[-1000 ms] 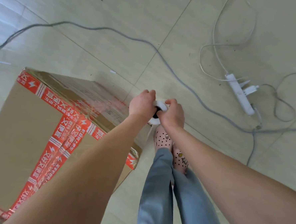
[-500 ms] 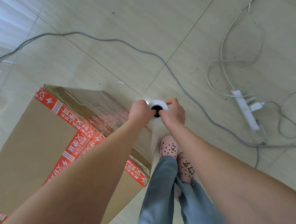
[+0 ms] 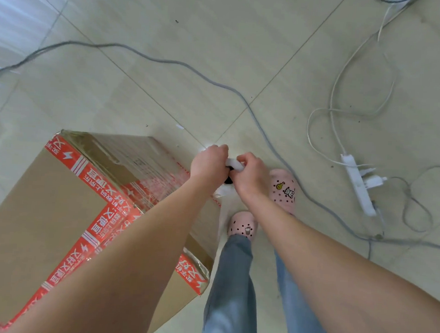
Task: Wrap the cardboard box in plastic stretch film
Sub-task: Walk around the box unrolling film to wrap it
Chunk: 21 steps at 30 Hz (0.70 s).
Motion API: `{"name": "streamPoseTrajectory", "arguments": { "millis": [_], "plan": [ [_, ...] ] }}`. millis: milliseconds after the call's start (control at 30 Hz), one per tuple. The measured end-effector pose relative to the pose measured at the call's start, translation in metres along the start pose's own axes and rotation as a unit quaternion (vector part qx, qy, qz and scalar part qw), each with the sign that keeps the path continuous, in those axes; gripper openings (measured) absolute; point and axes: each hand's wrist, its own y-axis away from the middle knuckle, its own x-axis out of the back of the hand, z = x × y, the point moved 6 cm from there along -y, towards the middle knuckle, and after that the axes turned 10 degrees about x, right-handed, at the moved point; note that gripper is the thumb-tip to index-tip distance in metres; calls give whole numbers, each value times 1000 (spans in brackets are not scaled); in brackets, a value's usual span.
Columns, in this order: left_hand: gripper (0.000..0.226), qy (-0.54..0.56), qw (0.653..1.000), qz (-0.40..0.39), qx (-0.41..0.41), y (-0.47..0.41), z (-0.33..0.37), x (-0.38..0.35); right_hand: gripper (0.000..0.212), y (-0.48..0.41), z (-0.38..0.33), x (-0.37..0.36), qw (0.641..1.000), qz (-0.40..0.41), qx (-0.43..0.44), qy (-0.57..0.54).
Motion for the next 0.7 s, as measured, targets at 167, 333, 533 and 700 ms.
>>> {"name": "streamPoseTrajectory", "arguments": {
  "millis": [167,333,533,700],
  "plan": [
    [20,163,977,16,135,-11,-27,13,41,-16,-12,0,1000,-8,-19,-1],
    [27,212,954,15,211,-15,-46,16,35,-41,-35,-3,999,-31,-12,-25],
    [32,100,991,22,82,-33,-23,37,36,-61,-50,-1,997,-61,21,45],
    [25,132,982,24,132,-46,-29,51,40,-66,-46,2,998,-39,-35,-31]
  ]
}}
